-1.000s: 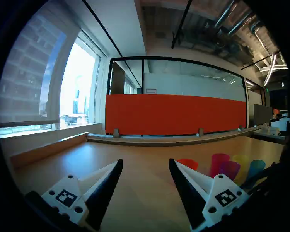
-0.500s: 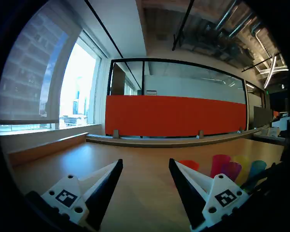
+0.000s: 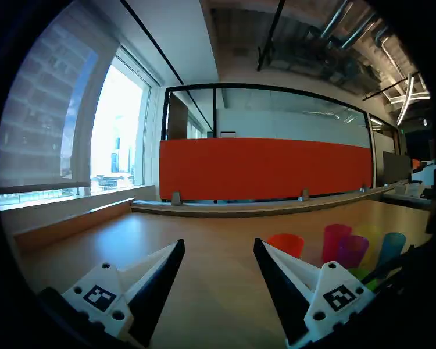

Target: Pour water

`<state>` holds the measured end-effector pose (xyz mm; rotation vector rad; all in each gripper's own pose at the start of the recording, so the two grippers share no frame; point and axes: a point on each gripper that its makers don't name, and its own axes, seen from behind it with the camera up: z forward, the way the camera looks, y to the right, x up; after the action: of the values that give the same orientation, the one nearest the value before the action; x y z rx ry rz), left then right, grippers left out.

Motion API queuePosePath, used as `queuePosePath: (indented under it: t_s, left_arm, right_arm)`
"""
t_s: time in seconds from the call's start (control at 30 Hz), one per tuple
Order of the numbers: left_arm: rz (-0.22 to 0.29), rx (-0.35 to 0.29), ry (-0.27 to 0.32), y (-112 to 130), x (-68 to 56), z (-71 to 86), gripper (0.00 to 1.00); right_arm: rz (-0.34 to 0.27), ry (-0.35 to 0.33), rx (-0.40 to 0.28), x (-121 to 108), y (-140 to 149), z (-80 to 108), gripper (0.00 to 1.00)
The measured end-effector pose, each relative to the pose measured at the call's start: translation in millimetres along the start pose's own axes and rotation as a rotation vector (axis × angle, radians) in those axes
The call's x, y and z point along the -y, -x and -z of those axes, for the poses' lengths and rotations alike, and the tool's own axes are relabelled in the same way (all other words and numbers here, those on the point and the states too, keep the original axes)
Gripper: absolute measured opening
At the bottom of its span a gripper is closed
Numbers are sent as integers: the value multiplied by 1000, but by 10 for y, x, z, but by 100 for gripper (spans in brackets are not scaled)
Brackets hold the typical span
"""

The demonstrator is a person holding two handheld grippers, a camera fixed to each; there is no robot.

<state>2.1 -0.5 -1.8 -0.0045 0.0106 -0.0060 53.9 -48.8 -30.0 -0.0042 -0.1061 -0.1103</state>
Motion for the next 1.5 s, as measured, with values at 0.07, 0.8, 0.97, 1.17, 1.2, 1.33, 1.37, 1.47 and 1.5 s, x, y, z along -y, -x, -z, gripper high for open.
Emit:
queuePosePath:
  t_s: [0.07, 0.8, 0.97, 1.17, 1.2, 1.33, 1.37, 1.47, 1.5]
  left_arm:
    - [2, 5, 2, 4, 0, -6, 88]
    - [-5, 11, 1, 10, -6, -10, 91]
    - [-6, 11, 1, 15, -1, -7, 91]
    - [-6, 11, 1, 16, -1, -7, 91]
    - [-6, 11, 1, 16, -2, -7, 91]
    - [-6, 11, 1, 14, 0, -8, 91]
    - [-6, 11, 1, 14, -1, -8, 91]
    - [-6, 11, 1, 14, -1, -7, 91]
    - [-6, 11, 1, 13, -1, -7, 91]
  right_arm:
    - [0, -1, -2, -2, 1, -2, 100]
    - [-18, 15, -61, -216, -115, 81, 100]
    - [-35, 29, -84, -327, -116, 100, 100]
    - [-35, 34, -102, -408, -76, 80, 100]
    - [-34, 34, -105, -416, -75, 74, 100]
    - [-39, 34, -123, -436, -86, 48, 100]
    - [-41, 36, -128, -444, -87, 39, 100]
    - [-46, 39, -142, -461, -72, 9, 100]
    - [-48, 40, -145, -464, -65, -2, 100]
